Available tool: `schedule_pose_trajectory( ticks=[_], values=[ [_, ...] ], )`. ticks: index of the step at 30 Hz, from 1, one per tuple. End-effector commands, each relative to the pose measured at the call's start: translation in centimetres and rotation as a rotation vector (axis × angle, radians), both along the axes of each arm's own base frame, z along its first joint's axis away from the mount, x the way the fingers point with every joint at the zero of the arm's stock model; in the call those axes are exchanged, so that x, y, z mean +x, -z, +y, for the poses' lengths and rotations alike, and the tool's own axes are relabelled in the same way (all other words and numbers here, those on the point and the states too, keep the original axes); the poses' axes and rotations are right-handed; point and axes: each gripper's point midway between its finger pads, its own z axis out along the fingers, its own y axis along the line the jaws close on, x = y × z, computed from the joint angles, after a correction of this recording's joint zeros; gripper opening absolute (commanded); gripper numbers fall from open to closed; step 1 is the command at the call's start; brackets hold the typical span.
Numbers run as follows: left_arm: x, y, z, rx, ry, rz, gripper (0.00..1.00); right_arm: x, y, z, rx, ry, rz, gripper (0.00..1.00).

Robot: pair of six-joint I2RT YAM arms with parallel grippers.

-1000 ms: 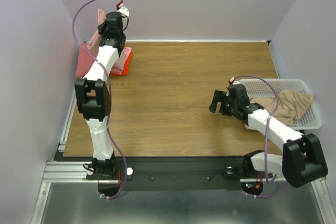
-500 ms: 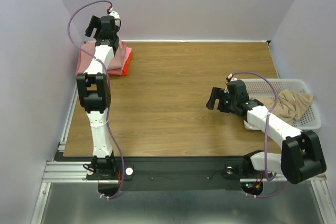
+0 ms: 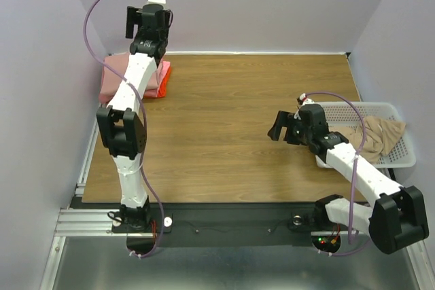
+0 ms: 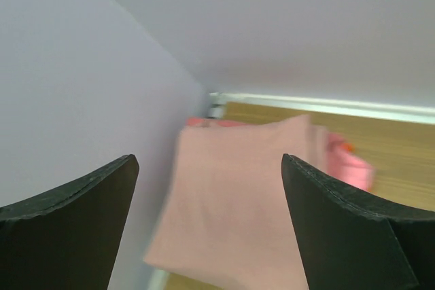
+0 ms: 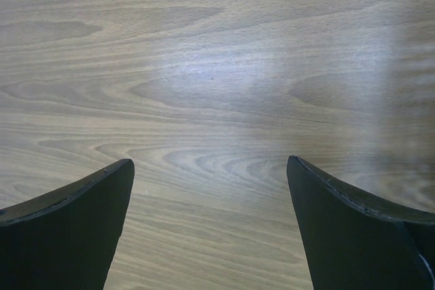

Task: Fold and stack the t-shirts
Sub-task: Neatly place the folded tshirt to the corner

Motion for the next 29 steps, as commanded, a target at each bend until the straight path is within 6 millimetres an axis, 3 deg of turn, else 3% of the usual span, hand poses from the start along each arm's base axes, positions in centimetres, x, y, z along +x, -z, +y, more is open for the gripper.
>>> schedule_pose_trajectory(
  ticks=[1,2,5,6,7,9,10,12,13,14,15,16,18,22,29],
  values=[
    [-5.6,-8.2,-6.2,-0.384,0.133,-0.178,0.99,-0.2,-1.6,-0.4,0.014,0.023,-0.044,1.00],
    [-7.6,-6.8,-8.8,-0.580,0.207,-0.155,0.98,-0.3,-1.7,-0.6,0.011,0.035,-0.050,1.00],
    [-12.8,-2.2,-13.2,-0.818,0.351,-0.082,0.98,-0.6,-2.1,-0.7,0.024,0.045,-0.064,1.00],
    [-14.9,-1.1,-15.8,-0.880,0.404,-0.061,0.98,-0.7,-2.3,-0.6,0.031,0.041,-0.064,1.00],
    [-18.3,2.2,-16.2,-0.910,0.398,-0.028,0.99,-0.9,-2.6,-0.5,0.038,0.033,-0.070,1.00],
    [-21.1,3.4,-17.6,-0.934,0.415,-0.070,0.98,-1.1,-2.8,-0.5,0.042,0.032,-0.078,1.00],
    [-24.2,5.9,-19.0,-0.976,0.424,-0.024,0.99,-1.1,-3.2,-0.7,0.045,0.038,-0.092,1.00],
    [-26.8,8.3,-19.9,-1.012,0.425,0.024,0.99,-1.2,-3.1,-1.3,0.034,0.078,-0.104,1.00],
    [-29.0,10.7,-20.4,-1.047,0.424,0.073,0.99,-1.2,-3.1,-1.5,0.032,0.089,-0.109,1.00],
    [-30.0,12.1,-20.5,-1.059,0.413,0.100,0.99,-1.3,-3.4,-1.8,0.031,0.103,-0.124,1.00],
    [-31.3,15.0,-20.1,-1.060,0.378,0.149,0.98,-1.2,-3.1,-2.5,0.019,0.142,-0.127,1.00],
    [-31.6,14.5,-20.5,-1.069,0.401,0.144,0.98,-1.3,-3.2,-2.8,0.020,0.160,-0.135,1.00],
    [-32.5,17.2,-18.9,-1.035,0.319,0.184,0.99,-1.5,-3.1,-3.2,0.021,0.187,-0.146,1.00],
    [-33.2,18.8,-16.4,-0.955,0.191,0.212,0.98,-1.7,-2.5,-3.7,0.020,0.221,-0.145,1.00],
    [-33.3,17.2,-15.8,-0.950,0.205,0.164,0.98,-1.8,-2.1,-3.7,0.024,0.231,-0.127,1.00]
  ],
)
